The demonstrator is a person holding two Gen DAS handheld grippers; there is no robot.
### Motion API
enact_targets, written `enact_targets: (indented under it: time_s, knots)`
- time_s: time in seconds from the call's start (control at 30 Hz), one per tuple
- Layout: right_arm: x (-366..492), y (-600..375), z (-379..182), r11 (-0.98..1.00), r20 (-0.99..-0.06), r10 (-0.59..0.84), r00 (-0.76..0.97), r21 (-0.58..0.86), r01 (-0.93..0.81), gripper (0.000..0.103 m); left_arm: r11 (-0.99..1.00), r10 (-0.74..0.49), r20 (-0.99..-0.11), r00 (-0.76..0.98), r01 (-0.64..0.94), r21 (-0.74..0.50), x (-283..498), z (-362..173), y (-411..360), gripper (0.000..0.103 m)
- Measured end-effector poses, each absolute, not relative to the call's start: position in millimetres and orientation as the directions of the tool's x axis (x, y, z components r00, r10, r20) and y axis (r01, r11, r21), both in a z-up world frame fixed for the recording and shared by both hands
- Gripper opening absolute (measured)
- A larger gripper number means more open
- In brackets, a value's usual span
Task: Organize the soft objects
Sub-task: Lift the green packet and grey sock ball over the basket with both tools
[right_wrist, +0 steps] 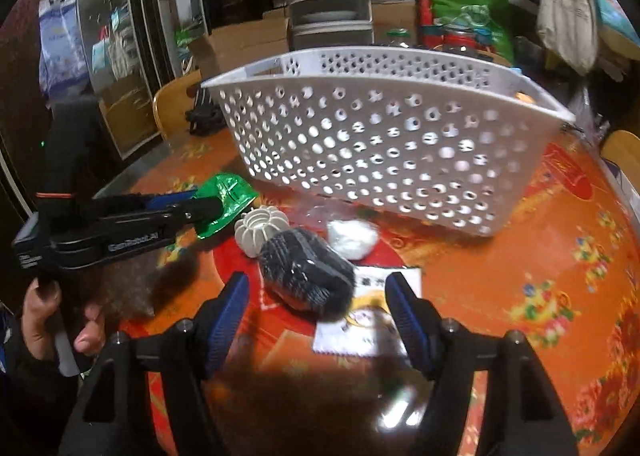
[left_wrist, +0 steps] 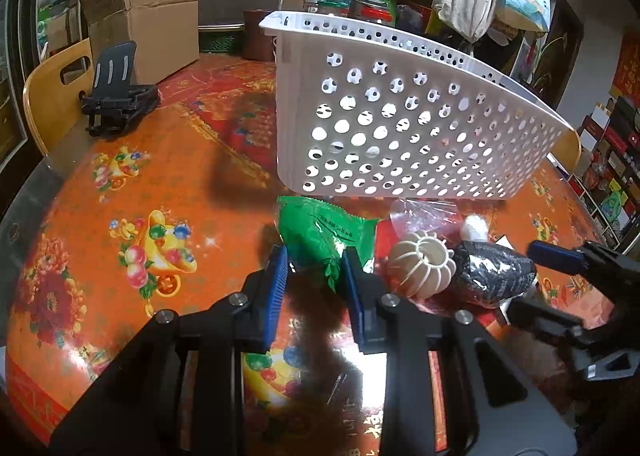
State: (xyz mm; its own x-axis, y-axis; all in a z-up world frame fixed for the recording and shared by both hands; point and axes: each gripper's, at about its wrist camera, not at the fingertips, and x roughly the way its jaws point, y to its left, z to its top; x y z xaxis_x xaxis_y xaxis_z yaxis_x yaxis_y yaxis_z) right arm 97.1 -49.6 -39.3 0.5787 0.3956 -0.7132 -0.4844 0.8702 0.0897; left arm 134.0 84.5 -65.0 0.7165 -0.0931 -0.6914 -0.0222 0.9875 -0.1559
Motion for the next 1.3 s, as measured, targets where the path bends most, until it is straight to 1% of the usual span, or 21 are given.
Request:
enact_targets:
  time_s: [0.03, 0.07, 0.1, 0.17, 0.2, 0.27, 0.3, 0.4, 0.67, 0.87, 1.03, 1.3]
  knots:
    - [100.0, -44.5, -41.4, 0.869, -0.721, 0.389, 0.573, 0.08, -0.489, 0.07, 0.988, -0.093, -0.692, 0.716, -0.022, -0.155, 134.0, -65.0, 84.2, 0.026]
    - [102.3, -39.7, -43.3, 0.864, -0.727, 0.389, 0.566, 0.076, -0.497, 0.065, 0.988, -0.093, -0.692, 0.716, -0.022, -0.155, 134.2, -65.0, 84.1, 0.026]
    - [103.4, -36.6, -45.4, 0.861, -0.731, 0.387, 0.562, 0.069, -0.503, 0.057, 0.988, -0.093, -0.692, 0.716, -0.021, -0.155, 134.1, -65.1, 83.9, 0.026]
    - [106.1, -31.7, -50.0, 0.861, -0.743, 0.374, 0.555, 0.057, -0.505, 0.048, 0.988, -0.095, -0.691, 0.717, -0.019, -0.156, 133.7, -65.1, 83.8, 0.026]
    - [106.7, -30.8, -50.4, 0.86, -0.743, 0.379, 0.552, 0.062, -0.507, 0.041, 0.988, -0.096, -0.69, 0.717, -0.018, -0.156, 133.5, -65.0, 83.7, 0.026]
    - [106.0, -32.8, -48.7, 0.86, -0.732, 0.391, 0.558, 0.075, -0.505, 0.034, 0.987, -0.097, -0.687, 0.72, -0.017, -0.157, 132.9, -64.6, 83.7, 0.026]
    - [105.4, -33.7, -47.6, 0.861, -0.729, 0.393, 0.561, 0.076, -0.503, 0.033, 0.987, -0.097, -0.685, 0.722, -0.017, -0.158, 132.4, -64.4, 84.0, 0.026]
    - [100.9, -40.3, -41.0, 0.866, -0.708, 0.4, 0.582, 0.084, -0.493, 0.031, 0.986, -0.101, -0.67, 0.735, -0.015, -0.165, 128.8, -62.1, 85.3, 0.026]
    - [91.3, -59.7, -13.6, 0.873, -0.643, 0.419, 0.641, 0.09, -0.479, 0.03, 0.983, -0.09, -0.644, 0.759, -0.036, -0.18, 112.2, -49.8, 90.4, 0.026]
    - [88.0, -77.9, 13.7, 0.878, -0.593, 0.431, 0.68, 0.101, -0.468, 0.03, 0.988, -0.056, -0.597, 0.801, -0.042, -0.149, 95.6, -14.5, 86.7, 0.026]
    - [91.2, -94.6, 46.6, 0.893, -0.545, 0.413, 0.729, 0.088, -0.441, 0.03, 0.99, -0.039, -0.564, 0.825, -0.043, -0.131, 91.2, 16.7, 84.9, 0.026]
    - [115.9, -105.4, 87.7, 0.907, -0.512, 0.386, 0.768, 0.056, -0.418, 0.03, 0.996, -0.026, -0.513, 0.858, -0.019, -0.082, 103.6, 72.5, 71.7, 0.026]
